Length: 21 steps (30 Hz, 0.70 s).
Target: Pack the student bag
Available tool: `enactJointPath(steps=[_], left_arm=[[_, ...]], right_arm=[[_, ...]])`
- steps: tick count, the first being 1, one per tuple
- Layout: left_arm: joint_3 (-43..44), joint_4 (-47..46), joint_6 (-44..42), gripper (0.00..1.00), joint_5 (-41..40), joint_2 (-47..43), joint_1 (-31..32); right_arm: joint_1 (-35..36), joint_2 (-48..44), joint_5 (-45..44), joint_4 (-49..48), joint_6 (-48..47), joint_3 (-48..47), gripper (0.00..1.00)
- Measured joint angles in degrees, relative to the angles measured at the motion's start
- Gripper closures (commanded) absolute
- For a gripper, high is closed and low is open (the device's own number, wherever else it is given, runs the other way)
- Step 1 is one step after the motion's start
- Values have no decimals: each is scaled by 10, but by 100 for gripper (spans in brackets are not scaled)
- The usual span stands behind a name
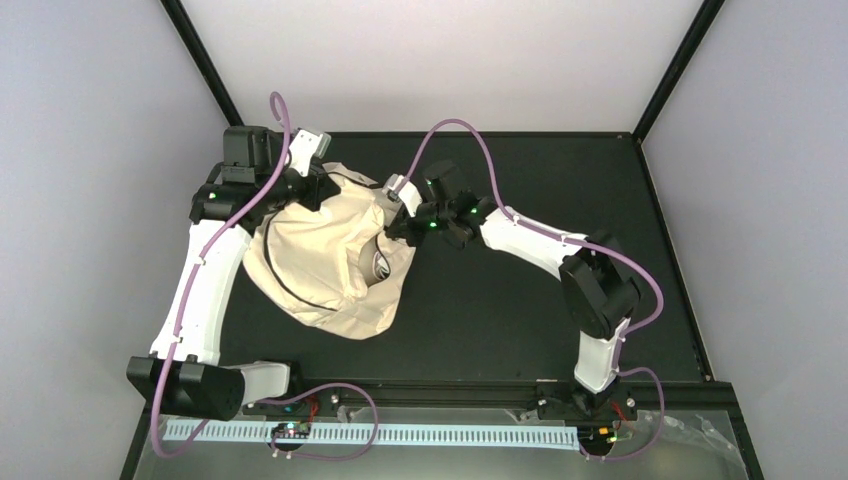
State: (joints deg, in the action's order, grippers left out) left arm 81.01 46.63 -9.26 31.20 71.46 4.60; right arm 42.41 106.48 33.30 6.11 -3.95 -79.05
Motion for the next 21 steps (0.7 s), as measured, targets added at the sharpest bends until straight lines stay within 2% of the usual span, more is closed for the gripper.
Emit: enactJointPath(steps=[2,3,4,5,8,15,21], left_arm=[[0,0,0,96,0,0,0],[0,0,0,79,0,0,0],[0,0,-3,54,0,0,0],[0,0,-11,36,1,1,0],[20,20,-53,4,23,23,2],[159,96,-194,1,51,203,7],[325,195,-323,1,58,386,7]], right_arm=[[0,0,0,-2,2,0,99],[0,0,0,-4,3,0,99],[0,0,0,-6,5,1,99],[0,0,-1,-7,6,2,99],[0,0,-4,-8,7,3,99],[0,0,-13,-9,-2,5,99],[-1,0,-17,-10,-7,4,99]])
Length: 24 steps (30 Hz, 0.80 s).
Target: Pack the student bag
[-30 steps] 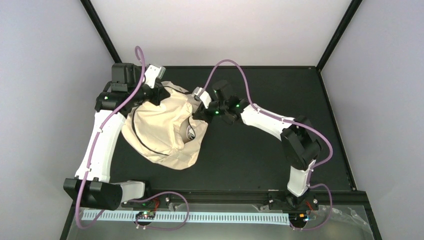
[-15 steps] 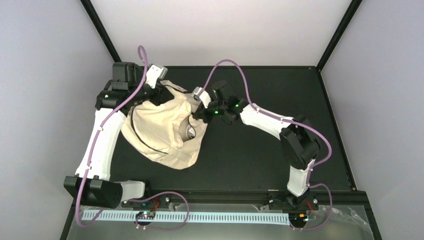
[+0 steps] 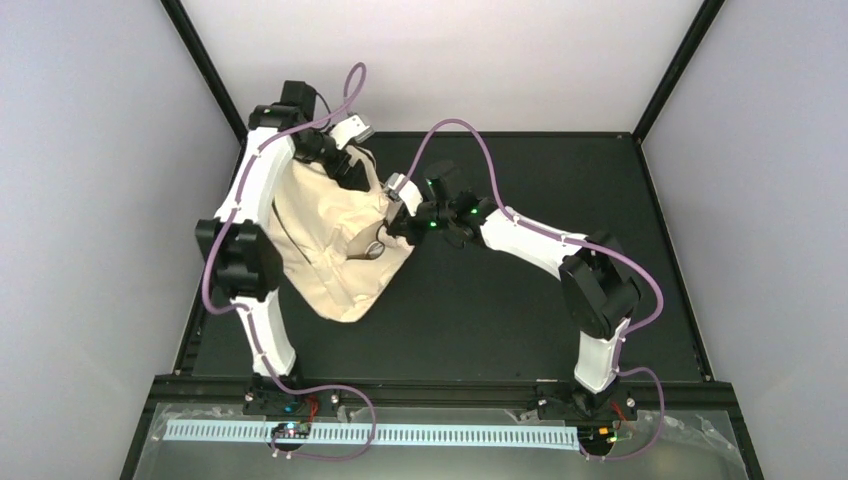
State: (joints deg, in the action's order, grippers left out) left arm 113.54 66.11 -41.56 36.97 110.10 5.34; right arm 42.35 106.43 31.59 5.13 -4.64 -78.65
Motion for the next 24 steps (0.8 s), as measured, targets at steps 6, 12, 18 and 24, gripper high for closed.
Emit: enactJointPath(steps=[6,12,18,24], left_arm=[[52,48,-82,93,4,80,5],[20,39,-52,98,33,59,24],[-23,-21,106,99,26,-12,36],[-141,-141,240,98,-29,-162,37]], right_arm=[[1,0,-6,-3,0,-2,99],[12,0,-55,43,-11,-30,99],[47,-15,-101,105,-34,-42,99],[82,-59,-105,103,-18,-37,99]])
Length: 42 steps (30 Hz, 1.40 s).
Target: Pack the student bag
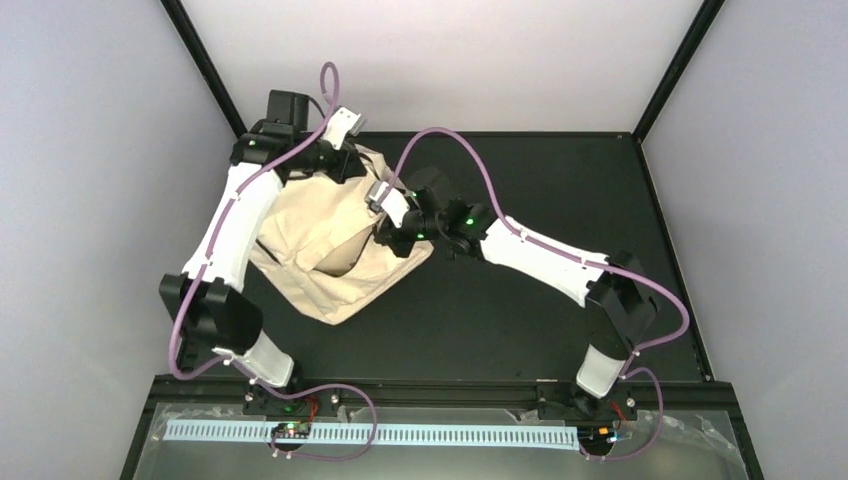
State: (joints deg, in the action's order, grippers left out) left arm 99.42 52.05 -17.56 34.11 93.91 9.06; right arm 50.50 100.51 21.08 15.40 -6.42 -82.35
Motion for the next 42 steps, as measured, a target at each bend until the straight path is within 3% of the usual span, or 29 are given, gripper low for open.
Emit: enactJointPath(steps=[8,10,16,21,28,31,34,35,42], left_arm=[[-81,-97,139,99,-80,-64,-19],[-116,-135,190,98,-92,-79,-39],[-207,-240,345,98,-121,-104,-160],[-336,-312,421,98,-107,-118,-231],[-527,-364,466,98,-70,-122,-249],[-536,-347,464,45,-41,-111,-242],[-516,-326,429,9,-39,-102,-238],[-507,-316,412,2,-42,-99,-238],[-393,-217,178,1,-104,-71,-238]], right_arm=[[-38,-46,25,-89,97,60,99],[-57,-21,37,-86,104,35,99],[-76,185,104,-14,140,-243,99],[-59,223,139,-43,223,-244,99],[-30,233,165,-46,308,-228,99],[-33,233,166,-35,323,-224,99],[-46,226,164,-23,323,-214,99],[-50,222,164,-19,321,-207,99],[-55,192,176,1,298,-157,99]])
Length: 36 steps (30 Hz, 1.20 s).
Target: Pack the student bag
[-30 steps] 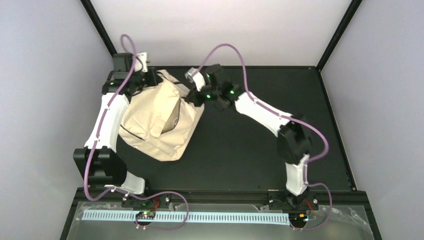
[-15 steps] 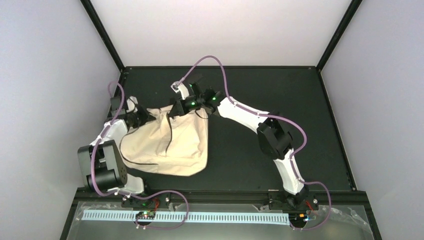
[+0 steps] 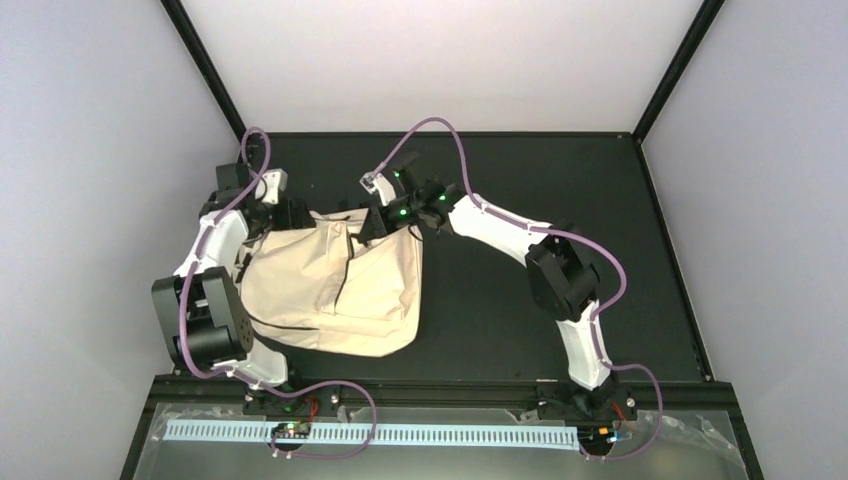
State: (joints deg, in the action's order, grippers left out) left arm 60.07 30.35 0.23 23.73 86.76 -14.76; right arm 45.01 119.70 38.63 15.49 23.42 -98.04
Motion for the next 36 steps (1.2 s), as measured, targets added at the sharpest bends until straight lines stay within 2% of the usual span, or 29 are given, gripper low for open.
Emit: enactJointPath(steps=[3,6,7,9,12,15,18,22,25,27,29,30,31,32,33,36], left_arm=[[56,43,-149,1,-10,12,-2],[154,112,-301,1,-10,47,-2],[223,162,-371,1,-2,76,-2],[289,212,-447,1,15,104,-2],[418,358,-617,1,88,165,0],[426,442,-721,1,134,184,22],[381,504,-806,1,173,196,63],[348,543,-870,1,186,226,101],[349,539,-881,2,188,248,103],[360,539,-882,11,188,262,103],[381,550,-889,30,189,278,103],[391,559,-894,45,191,287,103],[395,565,-895,64,192,292,103],[396,570,-899,88,193,295,104],[393,574,-901,97,193,296,105],[379,582,-907,99,200,295,108]], right_arm=[[8,-4,6,3,-6,8,99],[14,-4,14,-6,4,12,99],[16,-4,16,-10,11,15,99],[19,-4,19,-20,23,19,99],[19,-4,20,-31,41,24,99],[19,-4,22,-41,64,24,99],[19,-5,25,-59,90,29,99],[19,-8,25,-66,115,38,99],[19,-12,25,-66,123,41,99],[19,-16,25,-70,129,43,99],[19,-18,24,-76,134,47,99],[19,-18,24,-79,136,49,99],[19,-18,24,-81,139,50,99],[19,-18,23,-82,141,51,99],[19,-18,22,-83,143,52,99],[19,-18,19,-86,144,54,99]])
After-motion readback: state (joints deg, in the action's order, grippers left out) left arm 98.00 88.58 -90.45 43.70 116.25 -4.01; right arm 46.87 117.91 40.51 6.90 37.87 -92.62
